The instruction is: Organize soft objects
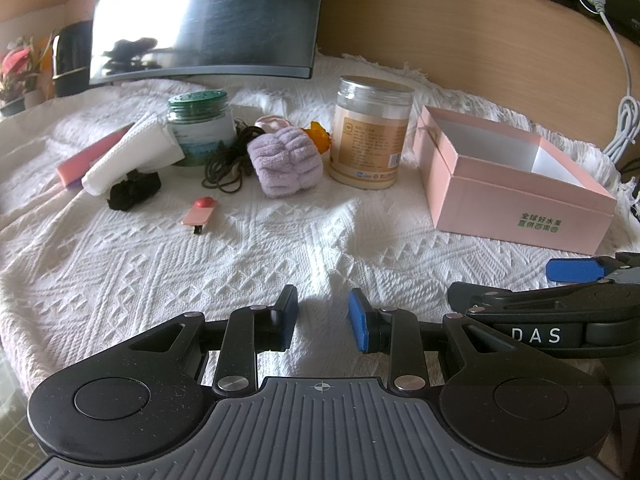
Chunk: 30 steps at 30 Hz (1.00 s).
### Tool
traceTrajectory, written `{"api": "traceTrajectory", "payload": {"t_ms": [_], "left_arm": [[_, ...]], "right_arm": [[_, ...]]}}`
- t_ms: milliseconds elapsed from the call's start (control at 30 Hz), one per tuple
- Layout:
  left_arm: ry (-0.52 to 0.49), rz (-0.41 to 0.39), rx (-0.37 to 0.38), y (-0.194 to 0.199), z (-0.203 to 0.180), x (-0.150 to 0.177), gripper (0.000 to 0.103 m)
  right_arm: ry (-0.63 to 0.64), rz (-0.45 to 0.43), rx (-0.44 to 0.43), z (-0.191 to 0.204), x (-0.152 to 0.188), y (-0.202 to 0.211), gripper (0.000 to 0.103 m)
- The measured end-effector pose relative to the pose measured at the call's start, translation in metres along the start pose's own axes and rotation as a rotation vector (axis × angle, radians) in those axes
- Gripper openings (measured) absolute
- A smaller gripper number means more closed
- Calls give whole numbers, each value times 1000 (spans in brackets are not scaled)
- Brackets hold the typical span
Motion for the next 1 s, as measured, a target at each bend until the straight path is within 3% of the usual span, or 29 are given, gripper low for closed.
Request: {"api": "traceTrajectory", "payload": {"t_ms": [1000], "left_arm": [[-12, 3, -3, 0, -2, -1, 33]], "right_arm": [[-1, 0, 0, -1, 1, 0, 103]]}}
Point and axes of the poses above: each gripper's, at about its wrist camera, not at the fingertips, and y roughly against the way its jaws point, z to its left, x to its underside, the point moved 3 cm from there along -y, roughly the way its jaws point, and after that the axes turned 8 degrees about -y, right-handed, at the moved point
